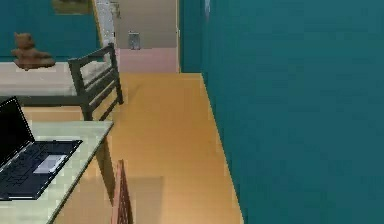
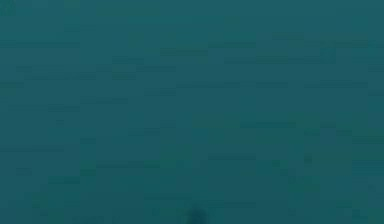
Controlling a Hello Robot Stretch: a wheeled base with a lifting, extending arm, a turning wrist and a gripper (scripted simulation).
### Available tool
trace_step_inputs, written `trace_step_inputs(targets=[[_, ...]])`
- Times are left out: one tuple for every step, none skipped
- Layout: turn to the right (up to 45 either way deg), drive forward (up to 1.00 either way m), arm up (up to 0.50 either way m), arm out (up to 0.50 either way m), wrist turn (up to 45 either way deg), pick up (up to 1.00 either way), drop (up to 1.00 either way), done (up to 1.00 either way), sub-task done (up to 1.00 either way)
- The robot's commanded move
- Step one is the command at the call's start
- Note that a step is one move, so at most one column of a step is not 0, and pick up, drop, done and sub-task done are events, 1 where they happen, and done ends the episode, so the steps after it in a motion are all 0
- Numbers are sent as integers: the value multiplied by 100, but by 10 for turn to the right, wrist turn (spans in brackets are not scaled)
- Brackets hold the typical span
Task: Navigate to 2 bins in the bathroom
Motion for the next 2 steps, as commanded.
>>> trace_step_inputs(targets=[[450,0,0,0,0,0,0,0,0],[420,0,0,0,0,0,0,0,0]])
